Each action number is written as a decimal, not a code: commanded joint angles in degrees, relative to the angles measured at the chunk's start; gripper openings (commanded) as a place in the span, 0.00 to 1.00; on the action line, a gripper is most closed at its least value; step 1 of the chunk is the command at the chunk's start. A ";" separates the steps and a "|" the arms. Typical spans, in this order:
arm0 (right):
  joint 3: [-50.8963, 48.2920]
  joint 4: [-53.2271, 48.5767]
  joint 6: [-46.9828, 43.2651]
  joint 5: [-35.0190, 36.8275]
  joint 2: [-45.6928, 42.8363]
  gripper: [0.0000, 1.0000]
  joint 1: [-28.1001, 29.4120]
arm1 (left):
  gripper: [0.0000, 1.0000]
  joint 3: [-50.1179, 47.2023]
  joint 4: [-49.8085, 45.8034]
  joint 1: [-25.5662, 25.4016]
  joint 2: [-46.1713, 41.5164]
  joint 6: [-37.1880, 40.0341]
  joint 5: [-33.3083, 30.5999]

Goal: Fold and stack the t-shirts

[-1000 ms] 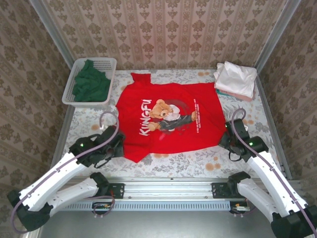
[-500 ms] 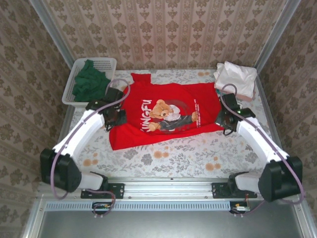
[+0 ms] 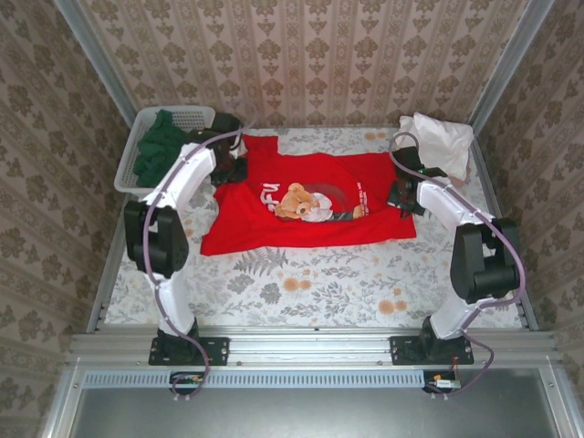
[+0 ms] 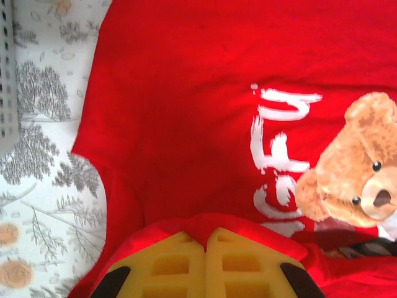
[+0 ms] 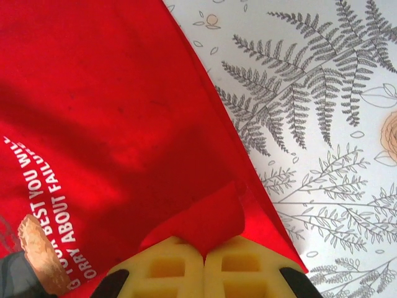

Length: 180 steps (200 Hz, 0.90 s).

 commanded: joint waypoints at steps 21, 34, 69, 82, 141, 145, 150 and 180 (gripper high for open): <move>3.26 1.81 -1.31 0.89 3.36 0.00 -1.14 | 0.00 11.77 -7.74 1.36 9.06 3.76 1.01; 3.13 2.98 -1.41 0.44 4.09 0.00 -1.36 | 0.00 13.99 -8.48 1.63 11.44 4.40 1.06; 4.85 4.33 -2.28 -0.47 7.06 0.03 -1.67 | 0.00 20.22 -10.42 2.97 17.34 5.59 3.04; 6.65 3.47 -2.54 -1.12 8.81 0.03 -1.67 | 0.00 23.10 -11.65 2.99 19.72 6.04 3.73; 8.31 1.04 -5.23 2.33 9.27 0.22 -1.85 | 0.10 32.71 -14.25 3.76 26.56 5.51 5.41; 8.00 1.42 -5.60 2.25 8.42 0.26 -1.80 | 0.16 34.32 -14.85 3.85 26.92 5.59 5.46; 7.61 1.74 -6.08 2.34 7.28 0.31 -1.76 | 0.19 36.03 -15.49 3.87 27.18 5.60 5.30; 4.04 1.89 -8.60 3.84 -2.63 0.44 1.31 | 0.51 41.69 -17.11 4.01 24.87 6.14 5.76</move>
